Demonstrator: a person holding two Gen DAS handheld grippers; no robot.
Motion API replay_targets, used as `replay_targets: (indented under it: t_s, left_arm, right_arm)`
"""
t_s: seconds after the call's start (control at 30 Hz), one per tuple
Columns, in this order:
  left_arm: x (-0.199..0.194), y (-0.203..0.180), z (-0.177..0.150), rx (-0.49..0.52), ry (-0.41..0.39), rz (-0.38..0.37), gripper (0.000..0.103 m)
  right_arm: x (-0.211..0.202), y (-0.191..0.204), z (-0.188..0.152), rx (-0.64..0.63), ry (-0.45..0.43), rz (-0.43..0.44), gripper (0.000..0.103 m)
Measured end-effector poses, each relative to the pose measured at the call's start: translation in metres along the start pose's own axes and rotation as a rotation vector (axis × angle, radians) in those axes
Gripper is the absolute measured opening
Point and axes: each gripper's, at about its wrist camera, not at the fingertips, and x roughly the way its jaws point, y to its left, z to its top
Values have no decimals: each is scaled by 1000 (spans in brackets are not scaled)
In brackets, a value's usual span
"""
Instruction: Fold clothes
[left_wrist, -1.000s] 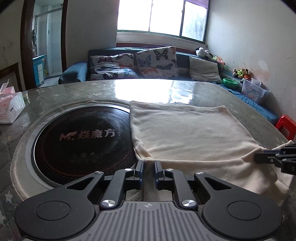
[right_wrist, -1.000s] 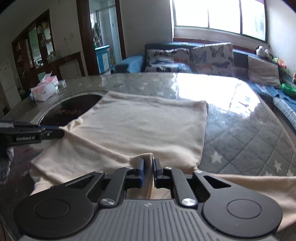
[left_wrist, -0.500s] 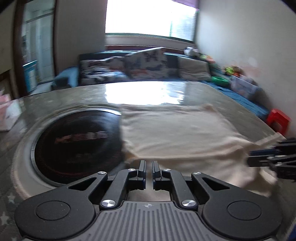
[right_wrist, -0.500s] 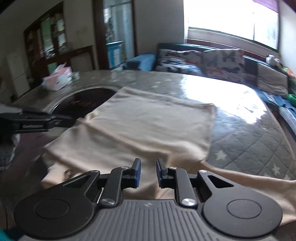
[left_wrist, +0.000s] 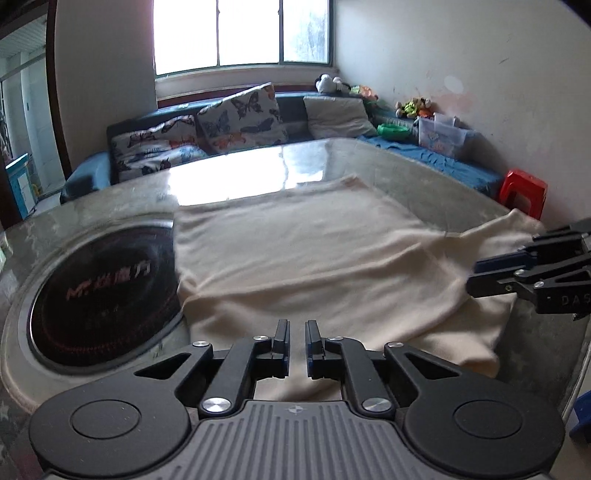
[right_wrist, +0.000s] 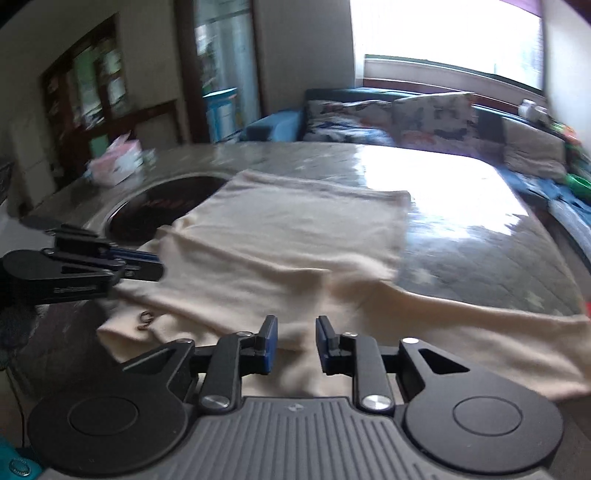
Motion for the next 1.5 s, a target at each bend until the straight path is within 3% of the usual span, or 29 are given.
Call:
replay_targets:
  t_s: [0.2,0.27,0.33,0.53,0.93,1.1,1.5]
  left_arm:
    - [12,-27,12,31,-5,-52,12]
    - [17,-35,14,39,0,-62,23]
    - [21,-43,15,46,5,-71,27]
    - [26,-60,18,70,12,-100,27]
    - [32,-77,18,107,38,-106,32]
    - [33,-82,17,115,42,-106,38]
    - [40,-89,15,134,51,-129,39]
  right_arm:
    - [-22,-58,-16,160,-20,-194,24]
    - [-28,-80,-24,221,-27,-261,24]
    - [-34,-101,-31,282,-35,-322,25]
    - [-46,-153,-48,435,-64,-455,26]
    - [-40,-186,-59,561,-118,-486,26]
    - [-40,-188,-61,574,-136,-507,7]
    - [-53,-188,-56,571,-185,-484,5]
